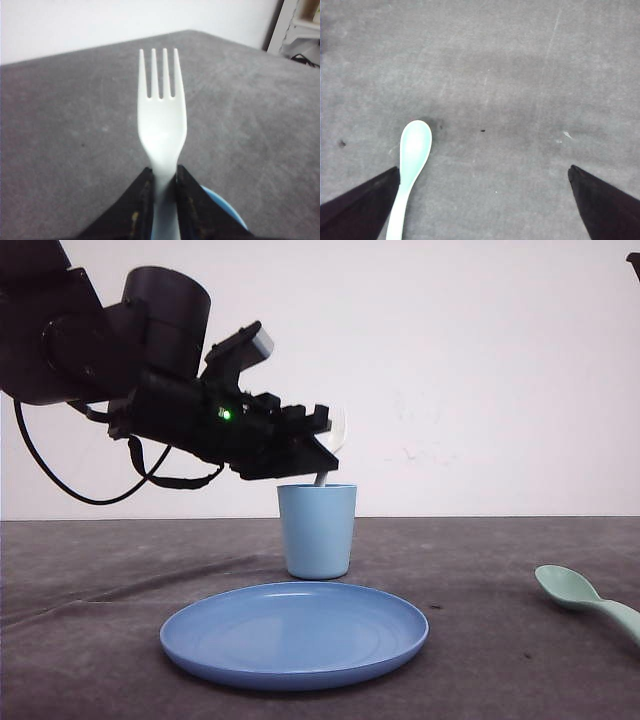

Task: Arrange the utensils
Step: 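Lower the fork into the cup and open the left gripper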

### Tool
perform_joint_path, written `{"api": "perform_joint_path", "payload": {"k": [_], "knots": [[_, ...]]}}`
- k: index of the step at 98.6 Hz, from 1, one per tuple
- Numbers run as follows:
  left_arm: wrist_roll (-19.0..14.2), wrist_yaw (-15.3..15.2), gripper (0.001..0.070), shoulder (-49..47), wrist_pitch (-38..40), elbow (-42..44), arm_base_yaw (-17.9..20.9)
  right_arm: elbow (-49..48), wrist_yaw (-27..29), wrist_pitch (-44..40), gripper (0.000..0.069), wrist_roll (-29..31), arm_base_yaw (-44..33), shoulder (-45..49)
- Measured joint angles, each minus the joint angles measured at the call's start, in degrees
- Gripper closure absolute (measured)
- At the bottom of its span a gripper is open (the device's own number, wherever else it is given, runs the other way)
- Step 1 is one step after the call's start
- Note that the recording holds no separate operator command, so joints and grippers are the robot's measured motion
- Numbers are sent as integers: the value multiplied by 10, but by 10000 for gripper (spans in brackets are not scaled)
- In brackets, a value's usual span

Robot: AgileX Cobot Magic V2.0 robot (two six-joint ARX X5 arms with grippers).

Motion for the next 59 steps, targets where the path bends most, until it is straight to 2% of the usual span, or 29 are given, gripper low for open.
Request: {"api": "perform_joint_path", "payload": {"k": [17, 31, 37, 59], "knots": [[1, 0, 652, 0, 0, 0, -7, 0, 0, 0, 11, 0, 0, 0], [2, 0, 523, 0, -5, 0, -9, 0, 0, -5, 11, 0, 0, 0], [2, 0, 491, 0, -6, 0, -9, 0, 0, -6, 11, 0, 0, 0], [1, 0, 473, -15, -37, 0, -8, 0, 0, -5, 11, 0, 0, 0]]}}
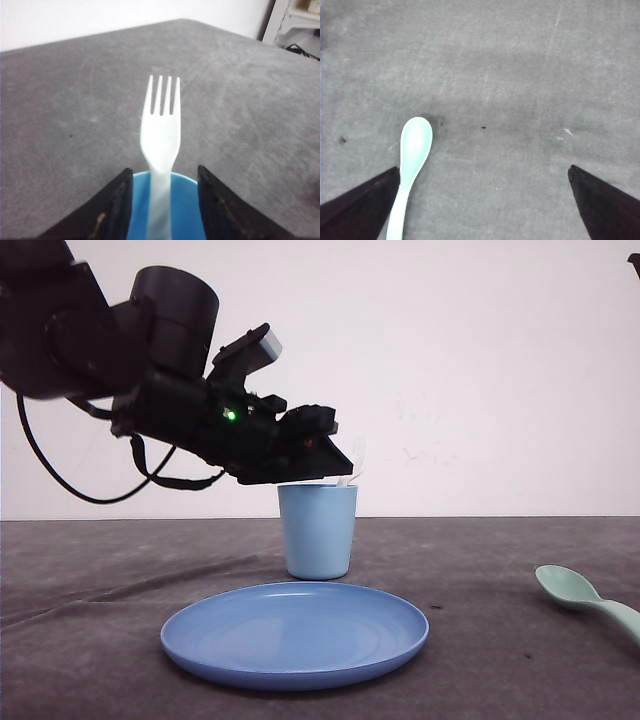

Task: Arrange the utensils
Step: 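Lower the fork into the cup and open the left gripper, then lower the right gripper onto the mint-green spoon and grasp it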

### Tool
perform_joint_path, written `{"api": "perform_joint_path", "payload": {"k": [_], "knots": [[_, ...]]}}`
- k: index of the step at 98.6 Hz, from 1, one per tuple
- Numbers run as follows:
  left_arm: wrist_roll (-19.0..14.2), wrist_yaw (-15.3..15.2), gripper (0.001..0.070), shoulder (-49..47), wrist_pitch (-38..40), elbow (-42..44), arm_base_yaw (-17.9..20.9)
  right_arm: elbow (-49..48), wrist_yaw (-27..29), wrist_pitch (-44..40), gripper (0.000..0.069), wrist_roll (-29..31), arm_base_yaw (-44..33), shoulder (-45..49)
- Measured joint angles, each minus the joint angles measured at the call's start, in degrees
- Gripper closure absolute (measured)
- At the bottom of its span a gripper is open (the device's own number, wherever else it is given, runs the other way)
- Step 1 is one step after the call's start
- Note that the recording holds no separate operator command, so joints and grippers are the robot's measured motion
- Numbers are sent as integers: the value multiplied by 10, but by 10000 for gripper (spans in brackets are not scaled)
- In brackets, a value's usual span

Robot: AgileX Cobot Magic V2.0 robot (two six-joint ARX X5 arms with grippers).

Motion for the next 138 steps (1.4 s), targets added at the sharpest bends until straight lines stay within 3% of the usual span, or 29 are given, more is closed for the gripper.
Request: {"api": "perform_joint_path", "payload": {"k": [25, 42, 70, 91, 104, 138], "knots": [[0, -1, 473, -163, -124, 1, 12, 0, -2, 0, 11, 0, 0, 0], [0, -19, 473, -290, -282, 1, 49, 0, -7, 0, 11, 1, 7, 0], [-11, -55, 473, -502, -566, 1, 173, 0, -32, 0, 11, 32, 43, 16], [-13, -103, 473, -585, -734, 1, 277, 0, -32, 0, 11, 53, 77, 62], [-13, -108, 473, -595, -786, 1, 305, 0, -26, 8, 11, 64, 96, 102], [-13, -105, 473, -590, -799, 1, 305, 0, 29, 73, 20, 94, 158, 216]]}}
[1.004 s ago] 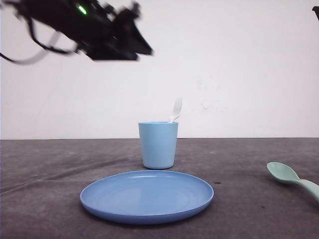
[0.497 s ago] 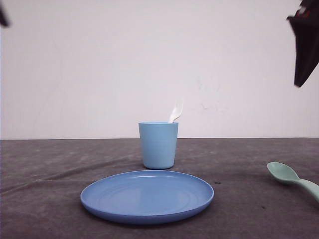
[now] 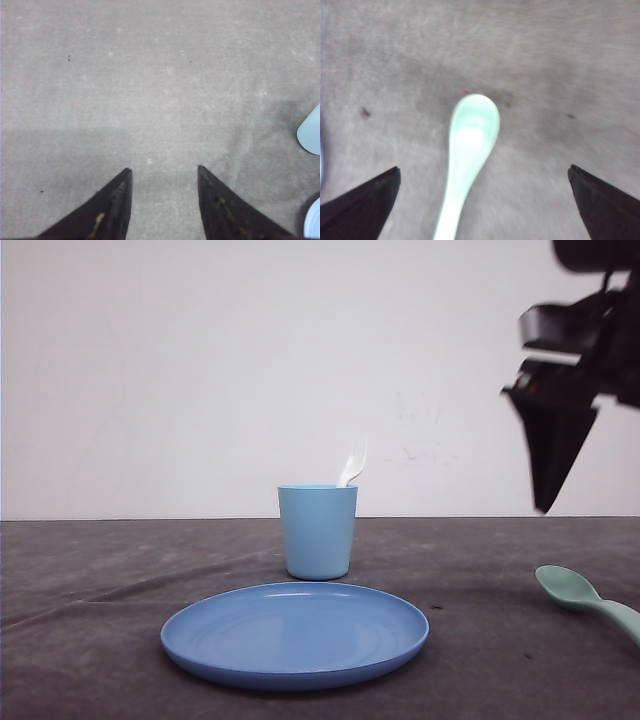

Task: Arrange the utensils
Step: 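Lower the right gripper onto the mint-green spoon and grasp it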

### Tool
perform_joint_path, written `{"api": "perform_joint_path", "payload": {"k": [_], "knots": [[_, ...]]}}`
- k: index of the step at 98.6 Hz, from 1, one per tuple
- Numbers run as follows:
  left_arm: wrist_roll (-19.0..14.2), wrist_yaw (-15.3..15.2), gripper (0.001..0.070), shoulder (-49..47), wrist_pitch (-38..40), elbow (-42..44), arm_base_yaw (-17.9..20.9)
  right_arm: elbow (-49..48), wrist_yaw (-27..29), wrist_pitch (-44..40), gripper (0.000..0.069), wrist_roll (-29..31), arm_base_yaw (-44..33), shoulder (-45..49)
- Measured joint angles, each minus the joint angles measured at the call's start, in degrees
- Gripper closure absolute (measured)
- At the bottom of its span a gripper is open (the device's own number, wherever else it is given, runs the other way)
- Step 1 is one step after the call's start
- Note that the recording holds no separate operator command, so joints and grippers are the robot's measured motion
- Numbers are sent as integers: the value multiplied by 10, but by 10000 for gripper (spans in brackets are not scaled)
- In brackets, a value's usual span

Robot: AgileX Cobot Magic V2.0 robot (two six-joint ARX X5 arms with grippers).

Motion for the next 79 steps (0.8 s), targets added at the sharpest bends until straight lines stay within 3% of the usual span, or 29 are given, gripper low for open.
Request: {"api": "perform_joint_path", "payload": {"k": [33, 79], "knots": [[0, 0, 473, 0, 0, 0, -1, 0, 30, 52, 153, 27, 33, 75], [0, 0, 473, 0, 0, 0, -1, 0, 31, 83, 178, 44, 34, 128]]}}
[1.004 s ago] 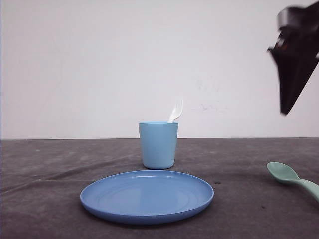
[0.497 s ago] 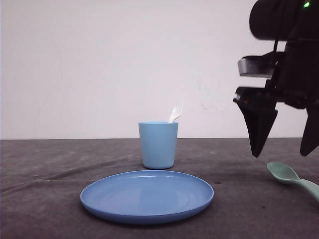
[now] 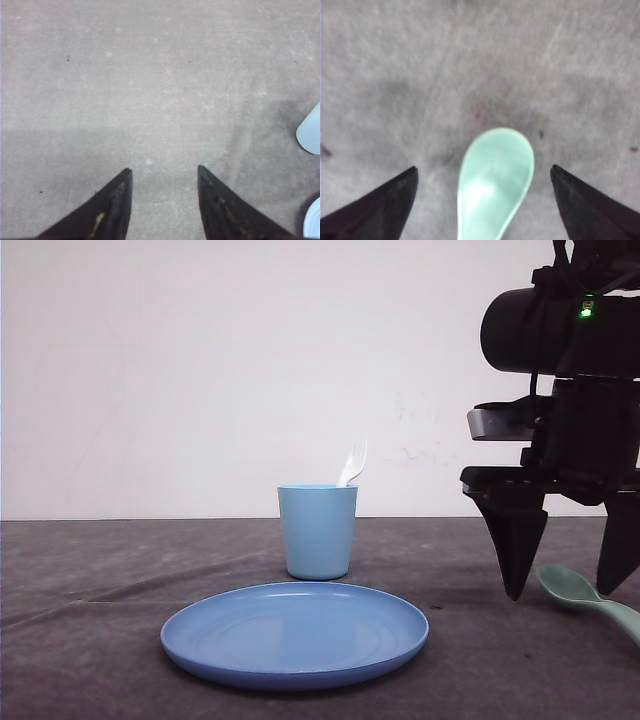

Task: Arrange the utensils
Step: 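Lower the right gripper onto the mint-green spoon and grasp it, then lift the green spoon with the right gripper over the cup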

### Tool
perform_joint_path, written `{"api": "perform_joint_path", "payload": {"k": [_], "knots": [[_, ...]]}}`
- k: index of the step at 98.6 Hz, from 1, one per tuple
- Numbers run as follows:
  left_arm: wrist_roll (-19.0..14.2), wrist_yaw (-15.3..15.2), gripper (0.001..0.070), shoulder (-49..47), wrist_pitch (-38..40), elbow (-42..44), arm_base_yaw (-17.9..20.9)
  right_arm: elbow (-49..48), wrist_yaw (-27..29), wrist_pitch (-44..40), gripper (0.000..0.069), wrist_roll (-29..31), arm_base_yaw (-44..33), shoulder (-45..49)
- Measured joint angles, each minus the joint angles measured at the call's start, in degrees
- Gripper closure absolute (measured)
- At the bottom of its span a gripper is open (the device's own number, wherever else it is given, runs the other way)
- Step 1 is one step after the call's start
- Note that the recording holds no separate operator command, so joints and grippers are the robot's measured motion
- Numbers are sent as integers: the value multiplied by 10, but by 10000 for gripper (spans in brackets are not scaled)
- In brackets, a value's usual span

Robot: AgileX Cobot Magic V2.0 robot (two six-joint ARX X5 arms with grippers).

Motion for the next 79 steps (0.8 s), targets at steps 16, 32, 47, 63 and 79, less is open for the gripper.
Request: {"api": "perform_joint_path", "payload": {"k": [16, 32, 47, 63, 79], "knots": [[0, 0, 473, 0, 0, 0, 0, 0, 0, 3, 259, 0, 0, 3], [0, 0, 473, 0, 1, 0, 0, 0, 0, 3, 338, 1, 0, 3], [0, 0, 473, 0, 1, 0, 0, 0, -1, 2, 440, 2, 0, 4], [0, 0, 473, 0, 1, 0, 0, 0, -1, 2, 495, 2, 0, 4], [0, 0, 473, 0, 1, 0, 0, 0, -1, 2, 562, 2, 0, 4]]}}
